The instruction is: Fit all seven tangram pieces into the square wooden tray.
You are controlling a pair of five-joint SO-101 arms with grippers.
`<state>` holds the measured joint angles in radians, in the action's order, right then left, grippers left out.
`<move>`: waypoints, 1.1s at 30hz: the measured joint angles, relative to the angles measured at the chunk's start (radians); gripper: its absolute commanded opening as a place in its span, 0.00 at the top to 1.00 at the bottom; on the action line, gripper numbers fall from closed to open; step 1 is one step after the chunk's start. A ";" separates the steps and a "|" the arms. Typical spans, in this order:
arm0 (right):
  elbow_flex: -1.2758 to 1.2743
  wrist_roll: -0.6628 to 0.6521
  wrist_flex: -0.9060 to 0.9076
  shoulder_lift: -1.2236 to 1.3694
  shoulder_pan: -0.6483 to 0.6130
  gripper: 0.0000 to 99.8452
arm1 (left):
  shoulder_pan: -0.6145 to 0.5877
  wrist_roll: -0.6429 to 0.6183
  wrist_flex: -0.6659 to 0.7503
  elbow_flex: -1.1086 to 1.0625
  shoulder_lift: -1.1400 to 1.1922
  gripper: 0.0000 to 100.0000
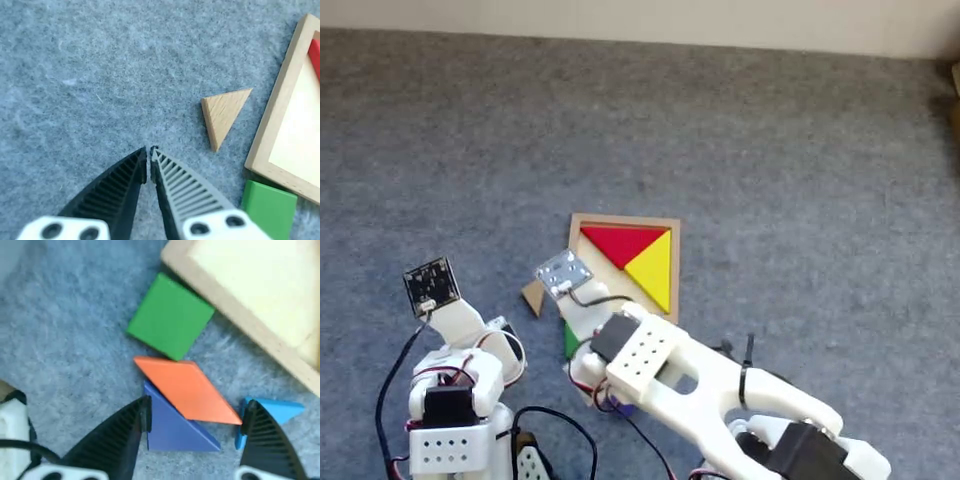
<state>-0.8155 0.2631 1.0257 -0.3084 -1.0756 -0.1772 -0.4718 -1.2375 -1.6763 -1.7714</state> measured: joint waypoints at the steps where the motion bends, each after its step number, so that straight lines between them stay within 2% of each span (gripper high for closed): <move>1: -0.025 0.000 -0.025 0.000 -0.005 0.72 | 0.000 0.000 0.000 0.000 0.000 0.96; 7: -0.127 -0.002 -0.172 -0.003 -0.015 0.72 | 0.000 0.000 0.000 0.000 0.000 0.96; 19: -0.130 -0.002 -0.181 -0.002 0.020 0.72 | 0.000 0.000 0.000 0.000 0.000 0.96; 24: -0.130 -0.060 -0.181 -0.002 0.043 0.72 | 0.000 0.000 0.000 0.000 0.000 0.96; 33: -0.130 -0.075 -0.183 -0.002 0.054 0.72 | 0.000 0.000 0.000 0.000 0.000 0.96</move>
<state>-0.9459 0.1880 0.8431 -0.3099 -1.0219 -0.1772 -0.4718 -1.2375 -1.6763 -1.7714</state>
